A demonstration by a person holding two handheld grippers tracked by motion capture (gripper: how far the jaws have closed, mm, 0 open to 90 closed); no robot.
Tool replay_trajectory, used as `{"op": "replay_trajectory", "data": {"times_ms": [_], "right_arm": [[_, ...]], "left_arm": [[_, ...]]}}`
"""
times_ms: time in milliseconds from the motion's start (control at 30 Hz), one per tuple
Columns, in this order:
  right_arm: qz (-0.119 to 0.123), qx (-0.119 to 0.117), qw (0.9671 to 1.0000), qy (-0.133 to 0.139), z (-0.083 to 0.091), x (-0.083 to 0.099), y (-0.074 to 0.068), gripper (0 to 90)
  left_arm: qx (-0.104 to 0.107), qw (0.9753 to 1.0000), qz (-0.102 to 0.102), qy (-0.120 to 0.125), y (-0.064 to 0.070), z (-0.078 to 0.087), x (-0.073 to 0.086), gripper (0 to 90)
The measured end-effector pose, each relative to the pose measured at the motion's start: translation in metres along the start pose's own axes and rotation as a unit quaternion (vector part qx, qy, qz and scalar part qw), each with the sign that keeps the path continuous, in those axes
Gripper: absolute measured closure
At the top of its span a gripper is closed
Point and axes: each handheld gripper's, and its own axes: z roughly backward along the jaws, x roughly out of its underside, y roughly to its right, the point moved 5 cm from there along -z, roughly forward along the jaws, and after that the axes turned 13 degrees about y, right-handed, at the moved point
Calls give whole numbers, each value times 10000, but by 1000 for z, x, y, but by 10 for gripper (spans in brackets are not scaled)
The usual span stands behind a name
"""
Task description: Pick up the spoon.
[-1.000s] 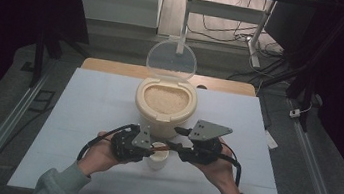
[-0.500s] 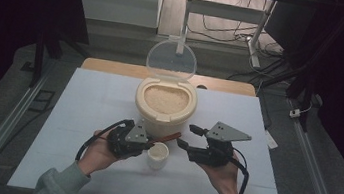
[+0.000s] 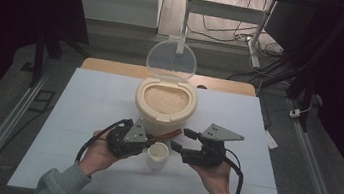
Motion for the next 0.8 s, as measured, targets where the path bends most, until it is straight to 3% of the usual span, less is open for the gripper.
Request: {"op": "replay_trajectory", "data": {"times_ms": [167,233,433,800], "right_arm": [[-211,-32,9998,12,-7,5,-2,352],[-401,-105,9991,56,-12,6,-4,368],[-526,-107,9985,123,-14,7,-7,422],[-985,-344,9934,474,-14,5,-8,623]], "left_arm": [[0,10000,-14,28,3,-3,0,778],[6,10000,-50,22,6,-4,-1,778],[29,10000,-91,22,10,-8,-1,779],[-125,9994,-317,-53,15,-12,0,780]]}}
